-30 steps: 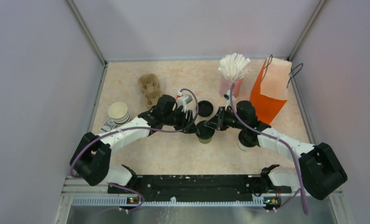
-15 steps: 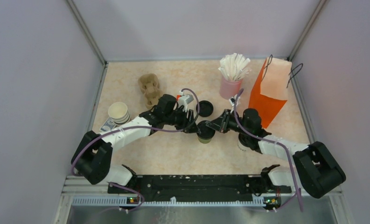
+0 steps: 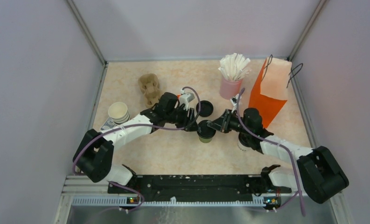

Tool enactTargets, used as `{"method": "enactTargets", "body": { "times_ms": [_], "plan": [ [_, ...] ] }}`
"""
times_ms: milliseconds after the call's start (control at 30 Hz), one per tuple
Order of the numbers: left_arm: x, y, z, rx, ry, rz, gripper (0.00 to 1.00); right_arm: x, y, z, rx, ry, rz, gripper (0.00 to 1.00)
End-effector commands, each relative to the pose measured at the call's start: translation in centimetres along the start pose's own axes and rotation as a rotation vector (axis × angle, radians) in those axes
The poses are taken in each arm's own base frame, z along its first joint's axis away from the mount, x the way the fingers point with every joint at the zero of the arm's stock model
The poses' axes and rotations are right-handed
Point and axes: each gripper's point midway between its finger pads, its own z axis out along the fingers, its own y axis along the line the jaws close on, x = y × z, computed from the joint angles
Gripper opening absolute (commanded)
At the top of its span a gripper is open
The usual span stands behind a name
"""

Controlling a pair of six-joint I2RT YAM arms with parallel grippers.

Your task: Pack the takeout coffee

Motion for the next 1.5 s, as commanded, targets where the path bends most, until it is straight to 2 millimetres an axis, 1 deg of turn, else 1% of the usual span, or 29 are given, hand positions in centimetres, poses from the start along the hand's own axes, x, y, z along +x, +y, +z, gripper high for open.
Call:
{"method": "enactTargets", "body": {
  "times_ms": [0, 167, 233, 300, 333, 367, 467, 533, 600, 667, 733, 800, 900, 967, 1033, 1167, 1333, 1467],
  "plan": [
    [-0.3, 2.4, 0.3, -0.119, 0.017, 0.020, 0.51, -0.1, -0.1, -1.0, 0.082, 0.056, 0.021, 0.08],
    [-1.3, 1.9, 0.4, -0.106, 0.006, 0.033, 0.52, -2.4, 3.5, -1.6, 0.004, 0.024, -0.031, 0.11],
    [-1.5, 2.0, 0.5, -0.110, 0.007, 0.037, 0.52, -3.2, 4.5, -2.0, -0.014, 0.003, -0.043, 0.14],
    [-1.8, 1.9, 0.6, -0.107, 0.004, 0.044, 0.52, -4.0, 5.1, -2.4, -0.009, -0.016, -0.069, 0.19],
    [-2.0, 1.8, 0.7, -0.105, 0.001, 0.049, 0.52, -4.4, 5.1, -2.5, 0.006, -0.026, -0.087, 0.21],
    [-2.3, 1.6, 0.6, -0.100, -0.006, 0.054, 0.52, -4.8, 5.0, -2.7, 0.027, -0.035, -0.109, 0.25],
    [-3.3, 0.8, 0.3, -0.077, -0.030, 0.071, 0.55, -6.0, 3.9, -3.0, 0.125, -0.056, -0.174, 0.46],
    [-3.8, 0.1, 0.0, -0.056, -0.044, 0.074, 0.60, -6.8, 3.0, -3.0, 0.185, -0.066, -0.217, 0.55],
    [-4.1, -0.6, -0.4, -0.037, -0.057, 0.079, 0.62, -7.1, 2.0, -3.0, 0.251, -0.047, -0.241, 0.60],
    [-4.3, -1.0, -0.8, -0.028, -0.071, 0.081, 0.63, -7.4, 0.7, -2.8, 0.313, -0.043, -0.250, 0.59],
    [-4.5, -1.4, -1.4, -0.027, -0.090, 0.088, 0.63, -8.1, -0.5, -3.0, 0.391, -0.049, -0.266, 0.52],
    [-4.5, -1.4, -2.0, -0.044, -0.108, 0.088, 0.63, -8.7, -1.9, -3.0, 0.463, -0.053, -0.279, 0.47],
    [-4.2, -1.1, -2.7, -0.073, -0.128, 0.074, 0.63, -8.8, -3.5, -2.7, 0.530, -0.017, -0.305, 0.39],
    [-3.9, -0.7, -3.0, -0.100, -0.134, 0.062, 0.63, -8.0, -4.5, -2.4, 0.550, 0.033, -0.309, 0.35],
    [-3.8, 0.0, -3.4, -0.139, -0.140, 0.063, 0.63, -7.1, -5.0, -2.0, 0.546, 0.063, -0.304, 0.33],
    [-3.8, 1.3, -4.3, -0.198, -0.146, 0.070, 0.63, -5.5, -5.6, -1.6, 0.541, 0.104, -0.305, 0.32],
    [-3.8, 2.1, -4.7, -0.203, -0.147, 0.061, 0.63, -3.1, -6.4, -1.1, 0.548, 0.159, -0.303, 0.32],
    [-3.6, 2.6, -5.0, -0.209, -0.144, 0.053, 0.63, -1.2, -6.9, -1.2, 0.557, 0.185, -0.286, 0.32]
  ]
}}
